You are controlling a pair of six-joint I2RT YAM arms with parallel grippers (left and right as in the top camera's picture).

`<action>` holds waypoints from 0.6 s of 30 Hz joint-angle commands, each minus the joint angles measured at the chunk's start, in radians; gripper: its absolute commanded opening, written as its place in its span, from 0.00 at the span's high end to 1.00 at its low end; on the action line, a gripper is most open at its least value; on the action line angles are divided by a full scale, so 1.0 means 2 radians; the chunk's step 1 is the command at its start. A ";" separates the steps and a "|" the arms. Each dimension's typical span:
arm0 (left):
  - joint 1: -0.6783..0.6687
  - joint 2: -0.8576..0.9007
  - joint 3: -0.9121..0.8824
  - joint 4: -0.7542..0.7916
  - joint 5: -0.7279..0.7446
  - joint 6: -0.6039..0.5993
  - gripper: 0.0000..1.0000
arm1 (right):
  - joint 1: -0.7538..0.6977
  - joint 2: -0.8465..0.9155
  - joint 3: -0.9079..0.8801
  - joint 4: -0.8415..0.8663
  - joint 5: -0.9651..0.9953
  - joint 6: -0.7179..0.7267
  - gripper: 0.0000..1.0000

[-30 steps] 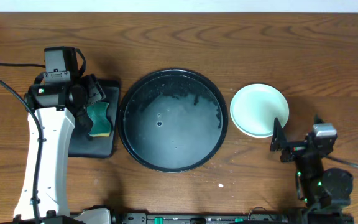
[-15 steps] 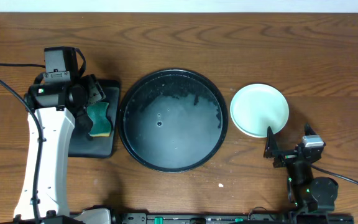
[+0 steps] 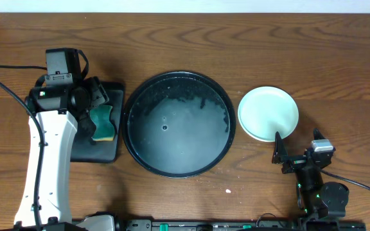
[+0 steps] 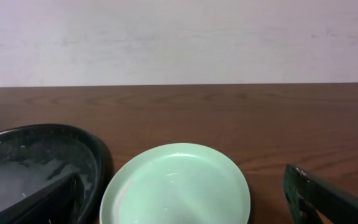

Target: Clean dirty plates on tray and stack at the side

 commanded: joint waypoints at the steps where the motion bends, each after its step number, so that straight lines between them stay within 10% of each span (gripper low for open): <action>1: 0.001 0.002 0.004 -0.001 -0.001 -0.008 0.26 | -0.003 -0.006 -0.002 -0.001 -0.004 -0.001 0.01; 18: 0.001 -0.033 -0.004 0.003 -0.020 -0.008 0.27 | -0.003 -0.006 -0.002 -0.001 -0.004 -0.001 0.01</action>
